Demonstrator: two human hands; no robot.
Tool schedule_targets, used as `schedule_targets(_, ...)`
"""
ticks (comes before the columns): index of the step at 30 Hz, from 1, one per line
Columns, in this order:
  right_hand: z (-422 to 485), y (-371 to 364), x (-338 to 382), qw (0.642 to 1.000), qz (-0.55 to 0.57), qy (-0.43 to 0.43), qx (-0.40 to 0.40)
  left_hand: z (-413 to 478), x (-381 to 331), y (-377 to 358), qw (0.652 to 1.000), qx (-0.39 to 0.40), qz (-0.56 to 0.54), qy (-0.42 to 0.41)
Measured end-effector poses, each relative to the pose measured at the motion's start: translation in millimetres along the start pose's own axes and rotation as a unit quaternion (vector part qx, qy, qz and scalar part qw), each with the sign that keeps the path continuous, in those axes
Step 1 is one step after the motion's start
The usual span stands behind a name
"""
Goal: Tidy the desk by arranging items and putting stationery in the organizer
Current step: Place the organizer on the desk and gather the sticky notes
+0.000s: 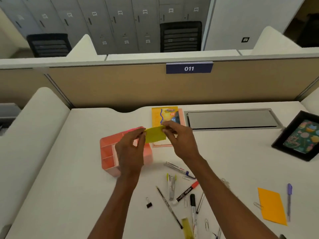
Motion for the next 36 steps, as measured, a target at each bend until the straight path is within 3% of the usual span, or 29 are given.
schedule_targets(5, 35, -63, 22, 0.999, 0.051, 0.005, -0.01, 37, 39, 36, 0.997, -0.028, 0.06, -0.037)
schedule_targets(11, 62, -104, 4, 0.999, 0.02, -0.039, 0.003, 46, 81, 29, 0.996, 0.015, 0.089, -0.011)
schedule_targets(18, 64, -117, -7, 0.989, -0.138, -0.04, -0.019, 36, 113, 15, 0.986, 0.1, 0.115, 0.061)
schedule_targets(24, 66, -126, -21, 0.977, -0.207, -0.045, -0.019, 33, 142, 3, 0.966, 0.18, 0.182, 0.035)
schedule_targets(33, 70, -132, -24, 0.981, -0.169, -0.099, -0.016, 35, 136, -8, 0.957, 0.148, 0.232, 0.091)
schedule_targets(36, 61, -117, -25, 0.983, -0.151, -0.103, -0.024, 28, 122, -14, 0.96, 0.142, 0.236, 0.062)
Point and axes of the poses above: each hand's wrist, its own z-axis towards the middle knuckle, its own y-axis out of the back of the hand, x = y × z, the point moved 3 cm from there along z, towards the middle knuckle, and after that the axes turned 15 degrees about -y, right-handed, at the moved point
